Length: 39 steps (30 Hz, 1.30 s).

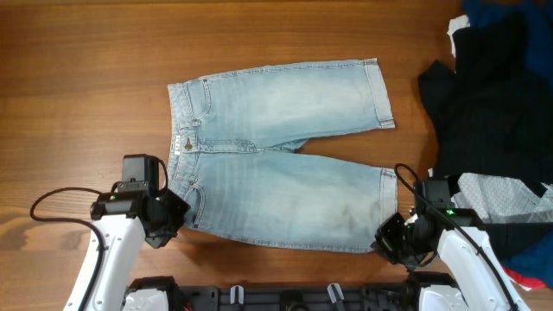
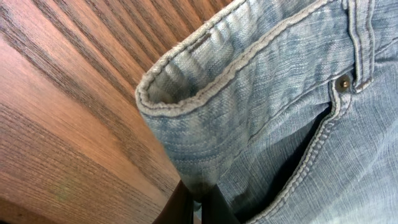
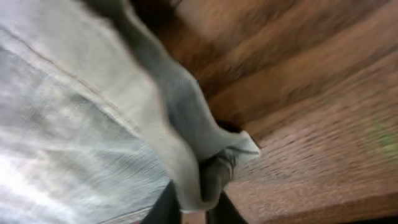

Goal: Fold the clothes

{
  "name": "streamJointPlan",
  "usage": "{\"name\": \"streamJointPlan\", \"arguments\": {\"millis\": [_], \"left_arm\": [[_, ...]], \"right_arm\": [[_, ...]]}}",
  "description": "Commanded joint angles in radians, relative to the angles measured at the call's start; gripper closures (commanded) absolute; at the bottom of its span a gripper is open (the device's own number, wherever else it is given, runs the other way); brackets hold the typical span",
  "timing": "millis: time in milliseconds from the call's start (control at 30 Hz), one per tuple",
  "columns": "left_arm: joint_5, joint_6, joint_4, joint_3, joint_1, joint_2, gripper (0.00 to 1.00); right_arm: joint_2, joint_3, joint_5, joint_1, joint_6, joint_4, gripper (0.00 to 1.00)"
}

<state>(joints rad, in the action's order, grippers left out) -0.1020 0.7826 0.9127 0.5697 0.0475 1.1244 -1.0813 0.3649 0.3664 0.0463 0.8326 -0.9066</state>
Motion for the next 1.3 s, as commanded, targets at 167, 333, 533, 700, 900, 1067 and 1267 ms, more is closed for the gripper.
{"name": "streamJointPlan", "arguments": {"millis": [167,333,533,700,900,1067,1267], "left_arm": [[0.017,-0.042,0.023,0.023,0.003,-0.017,0.96],[0.017,-0.113,0.113,0.068,0.005,-0.060,0.96],[-0.063,-0.128,0.161,0.130,0.012,-0.161,0.96],[-0.098,-0.153,0.251,0.188,0.029,-0.250,0.96],[-0.095,-0.177,0.381,0.287,0.073,-0.356,0.96],[-0.090,-0.177,0.438,0.364,0.081,-0.408,0.96],[-0.010,-0.138,0.391,0.374,0.081,-0.413,0.96]], "right_arm": [[0.008,0.002,0.009,-0.004,-0.019,0.043,0.96],[0.025,0.086,0.005,-0.004,-0.047,0.027,0.96],[0.078,0.240,-0.056,-0.004,-0.049,-0.097,0.96],[0.153,0.351,-0.116,-0.004,-0.067,-0.198,0.96],[0.235,0.492,-0.143,-0.004,-0.071,-0.293,0.96],[0.255,0.576,-0.203,-0.004,-0.073,-0.346,0.96],[0.212,0.632,-0.221,-0.004,-0.186,-0.222,0.96]]}}
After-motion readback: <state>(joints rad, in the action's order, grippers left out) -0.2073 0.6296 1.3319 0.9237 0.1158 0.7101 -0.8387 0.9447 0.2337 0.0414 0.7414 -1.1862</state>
